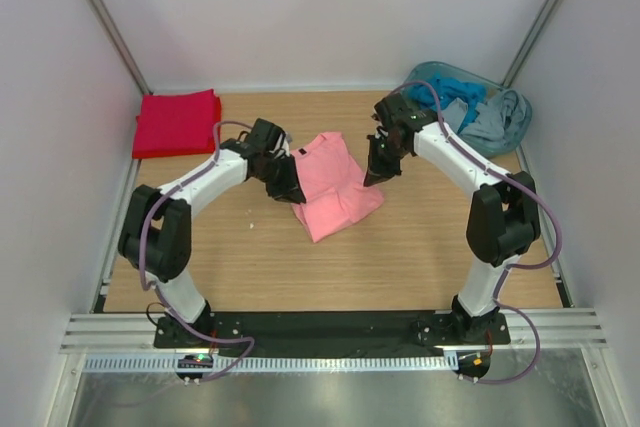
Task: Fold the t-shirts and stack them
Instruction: Fold the tshirt
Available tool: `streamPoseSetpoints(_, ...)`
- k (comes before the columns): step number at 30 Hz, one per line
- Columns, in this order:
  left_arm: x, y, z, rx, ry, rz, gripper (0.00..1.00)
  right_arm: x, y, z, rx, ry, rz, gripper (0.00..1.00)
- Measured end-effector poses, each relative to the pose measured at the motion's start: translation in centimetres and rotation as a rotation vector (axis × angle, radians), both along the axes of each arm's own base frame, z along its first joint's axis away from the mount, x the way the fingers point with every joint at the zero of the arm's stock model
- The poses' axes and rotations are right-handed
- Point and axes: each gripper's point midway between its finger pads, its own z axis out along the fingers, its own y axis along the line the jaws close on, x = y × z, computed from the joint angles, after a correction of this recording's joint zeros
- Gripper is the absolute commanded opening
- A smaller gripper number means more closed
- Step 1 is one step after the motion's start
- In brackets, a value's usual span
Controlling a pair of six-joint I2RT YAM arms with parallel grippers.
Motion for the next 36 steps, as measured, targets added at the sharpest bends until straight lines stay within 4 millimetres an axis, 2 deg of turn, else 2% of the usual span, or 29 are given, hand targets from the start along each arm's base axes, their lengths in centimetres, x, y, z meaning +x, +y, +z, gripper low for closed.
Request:
streamPoseSetpoints(3,0.8,-1.3,-1.1,0.004,-0.026,-0.059,0.21,0.1,0.0,0.0,0.004,0.0,-0.001,0.01)
streamPoseSetpoints(8,1.8,-1.1,-2.9,0.04,-0.035,-0.09,0.25,0.2,0.0,0.1,0.014,-0.004,0.0,0.01)
streamPoseSetpoints(14,2.5,-1.1,-2.6,0.048,-0.083,-0.133,0.27,0.3,0.0,0.2,0.026,-0.003,-0.001,0.01)
streamPoseSetpoints(36,1.9,-1.5,-5.2,0.092,-0.073,-0.225,0.27,0.6,0.1,-0.1,0.045,0.007,-0.001,0.01)
